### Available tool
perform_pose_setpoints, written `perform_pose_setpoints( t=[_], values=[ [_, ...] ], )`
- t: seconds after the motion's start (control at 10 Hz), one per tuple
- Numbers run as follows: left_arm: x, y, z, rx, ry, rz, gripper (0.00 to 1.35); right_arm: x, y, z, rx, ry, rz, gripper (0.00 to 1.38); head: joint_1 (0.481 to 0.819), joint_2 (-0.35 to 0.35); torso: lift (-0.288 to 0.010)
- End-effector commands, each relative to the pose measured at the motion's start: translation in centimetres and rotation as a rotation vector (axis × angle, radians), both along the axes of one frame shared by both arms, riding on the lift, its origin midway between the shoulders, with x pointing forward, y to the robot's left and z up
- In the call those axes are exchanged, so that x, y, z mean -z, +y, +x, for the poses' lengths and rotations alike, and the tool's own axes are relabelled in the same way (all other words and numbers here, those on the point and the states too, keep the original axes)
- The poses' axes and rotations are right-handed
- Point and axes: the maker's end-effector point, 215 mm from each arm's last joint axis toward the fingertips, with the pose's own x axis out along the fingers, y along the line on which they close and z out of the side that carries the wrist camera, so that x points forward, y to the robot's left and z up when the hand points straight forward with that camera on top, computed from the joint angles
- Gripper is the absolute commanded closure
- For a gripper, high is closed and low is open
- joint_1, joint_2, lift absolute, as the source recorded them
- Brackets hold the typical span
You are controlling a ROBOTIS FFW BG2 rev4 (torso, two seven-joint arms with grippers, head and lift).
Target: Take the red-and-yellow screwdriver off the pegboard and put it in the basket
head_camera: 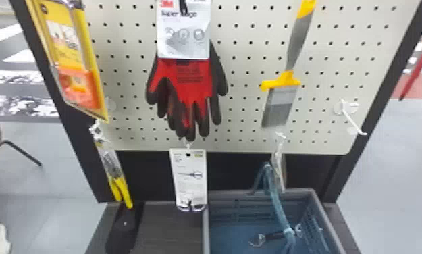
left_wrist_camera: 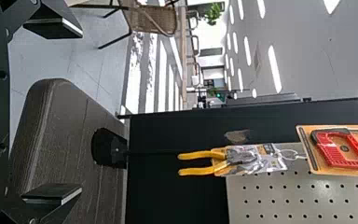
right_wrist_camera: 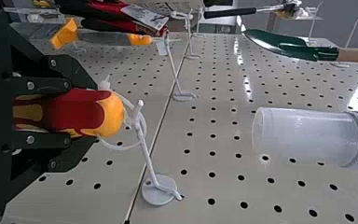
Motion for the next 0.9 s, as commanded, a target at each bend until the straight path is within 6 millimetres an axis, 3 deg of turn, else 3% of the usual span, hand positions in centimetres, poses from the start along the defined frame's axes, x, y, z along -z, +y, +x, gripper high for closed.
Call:
perform_pose_setpoints(
  t=[0.0, 0.8],
  values=[
    [0.0, 0.0, 0.0, -0.001, -0.001, -0.001, 0.14, -0.1, 0.1, -0.1, -0.002, -0.001, -0.003, 1.07, 0.549, 0.0, -0.1],
    [0.1, -0.1, 0.0, 0.011, 0.004, 0.0, 0.14, 0.0, 0.0, -1.4, 0.007, -0.008, -0.018, 1.07, 0.549, 0.0, -0.1]
  ],
)
